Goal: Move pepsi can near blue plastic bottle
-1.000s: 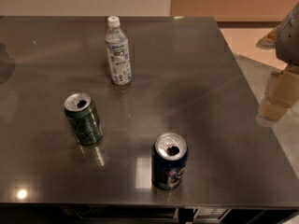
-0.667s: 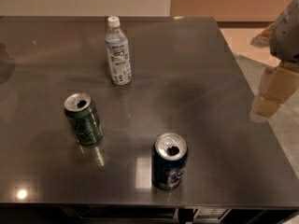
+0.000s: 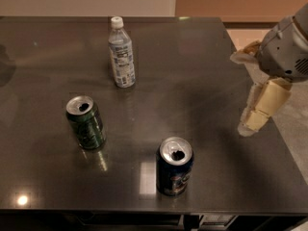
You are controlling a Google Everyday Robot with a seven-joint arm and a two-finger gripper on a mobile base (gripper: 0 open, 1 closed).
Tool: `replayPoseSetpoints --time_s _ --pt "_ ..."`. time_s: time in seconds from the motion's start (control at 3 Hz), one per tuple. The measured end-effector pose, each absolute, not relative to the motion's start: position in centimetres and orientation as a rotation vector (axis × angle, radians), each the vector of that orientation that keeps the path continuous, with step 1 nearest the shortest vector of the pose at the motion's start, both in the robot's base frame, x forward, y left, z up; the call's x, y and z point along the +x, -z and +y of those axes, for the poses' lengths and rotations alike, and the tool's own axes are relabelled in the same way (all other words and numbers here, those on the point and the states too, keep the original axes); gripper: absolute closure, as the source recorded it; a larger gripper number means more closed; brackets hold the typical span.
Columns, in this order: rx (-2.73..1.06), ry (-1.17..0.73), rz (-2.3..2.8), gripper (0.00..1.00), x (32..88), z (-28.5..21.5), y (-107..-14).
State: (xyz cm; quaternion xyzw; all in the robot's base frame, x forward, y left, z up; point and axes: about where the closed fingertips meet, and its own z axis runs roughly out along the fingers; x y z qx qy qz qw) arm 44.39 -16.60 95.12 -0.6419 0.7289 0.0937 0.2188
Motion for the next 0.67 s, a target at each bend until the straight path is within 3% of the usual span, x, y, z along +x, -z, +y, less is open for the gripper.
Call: replayPoseSetpoints --time_s 0.67 --pt "-1.918 -0.571 1.747 0.00 40.0 -10.5 -93.2"
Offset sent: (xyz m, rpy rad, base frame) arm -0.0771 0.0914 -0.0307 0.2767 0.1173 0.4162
